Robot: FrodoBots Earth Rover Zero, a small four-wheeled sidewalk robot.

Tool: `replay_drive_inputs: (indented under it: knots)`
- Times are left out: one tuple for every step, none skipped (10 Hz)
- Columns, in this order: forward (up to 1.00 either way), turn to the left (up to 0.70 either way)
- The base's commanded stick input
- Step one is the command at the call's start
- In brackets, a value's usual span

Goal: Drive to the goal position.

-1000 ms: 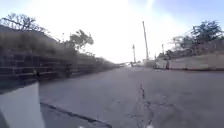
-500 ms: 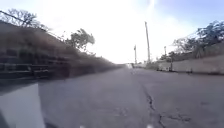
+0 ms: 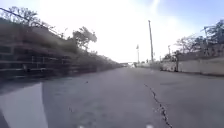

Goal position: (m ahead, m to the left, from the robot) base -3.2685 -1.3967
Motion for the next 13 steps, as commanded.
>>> replay_drive_inputs:
  knots:
    - [0.7, 0.0]
    - [0.7, 0.0]
    - [0.7, 0.0]
    - [0.7, 0.0]
    - [0.7, 0.0]
    - [0.7, 0.0]
    - [0.7, 0.0]
    - [0.7, 0.0]
    - [0.7, 0.0]
    - [0.7, -0.27]
    - [0.7, -0.27]
    - [0.7, 0.0]
    - [0.7, 0.0]
